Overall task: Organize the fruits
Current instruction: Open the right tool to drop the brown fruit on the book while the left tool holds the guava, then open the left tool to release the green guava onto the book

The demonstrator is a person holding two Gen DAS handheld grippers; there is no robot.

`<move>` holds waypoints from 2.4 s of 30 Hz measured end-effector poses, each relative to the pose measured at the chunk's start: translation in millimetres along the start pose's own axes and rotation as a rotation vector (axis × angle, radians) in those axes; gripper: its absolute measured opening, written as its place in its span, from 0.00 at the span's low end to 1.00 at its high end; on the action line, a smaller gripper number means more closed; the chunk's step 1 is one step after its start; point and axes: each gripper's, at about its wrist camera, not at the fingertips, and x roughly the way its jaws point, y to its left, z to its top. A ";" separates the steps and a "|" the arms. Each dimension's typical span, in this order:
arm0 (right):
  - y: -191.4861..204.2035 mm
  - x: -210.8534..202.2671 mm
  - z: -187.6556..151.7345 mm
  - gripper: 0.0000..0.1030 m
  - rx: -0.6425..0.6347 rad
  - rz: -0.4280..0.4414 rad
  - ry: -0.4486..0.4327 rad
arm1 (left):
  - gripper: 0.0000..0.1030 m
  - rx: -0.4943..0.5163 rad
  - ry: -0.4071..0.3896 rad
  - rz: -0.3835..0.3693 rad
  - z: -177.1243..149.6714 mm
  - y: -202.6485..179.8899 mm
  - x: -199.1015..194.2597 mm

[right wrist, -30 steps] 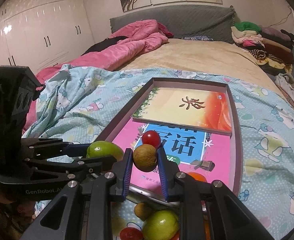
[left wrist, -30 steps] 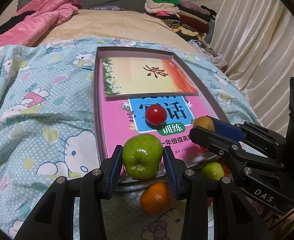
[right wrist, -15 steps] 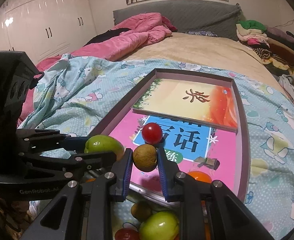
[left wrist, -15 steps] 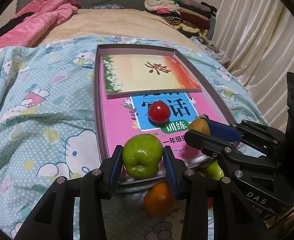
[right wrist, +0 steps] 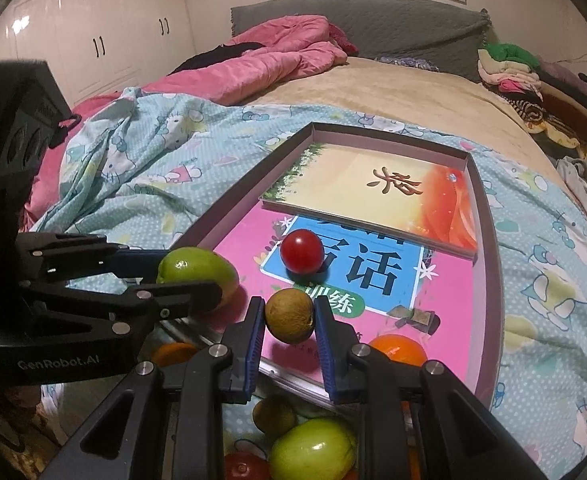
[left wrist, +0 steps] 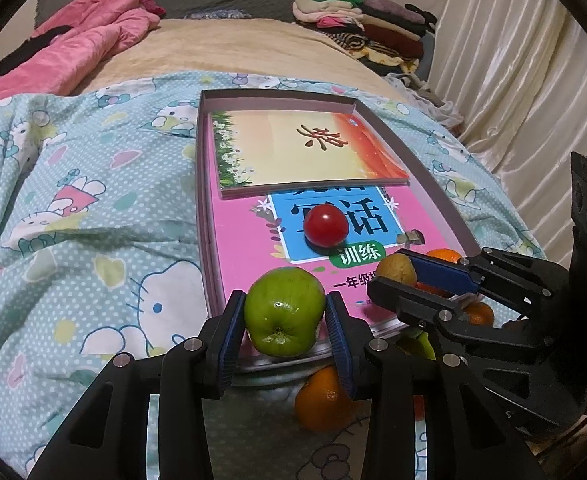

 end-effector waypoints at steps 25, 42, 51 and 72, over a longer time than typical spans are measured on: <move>1.2 7.8 -1.5 0.24 0.007 0.006 0.027 | 0.40 0.002 -0.001 0.004 0.4 -0.1 -0.3; -4.0 -8.3 -1.2 0.30 0.005 -0.027 -0.035 | 0.40 -0.003 -0.003 0.001 2.2 1.2 -0.6; -10.1 -12.5 -0.5 0.31 0.045 -0.026 -0.059 | 0.42 -0.005 -0.005 0.009 2.5 1.7 0.8; -16.2 -18.8 0.4 0.49 0.088 -0.020 -0.096 | 0.64 -0.037 -0.065 -0.020 4.9 3.9 -16.6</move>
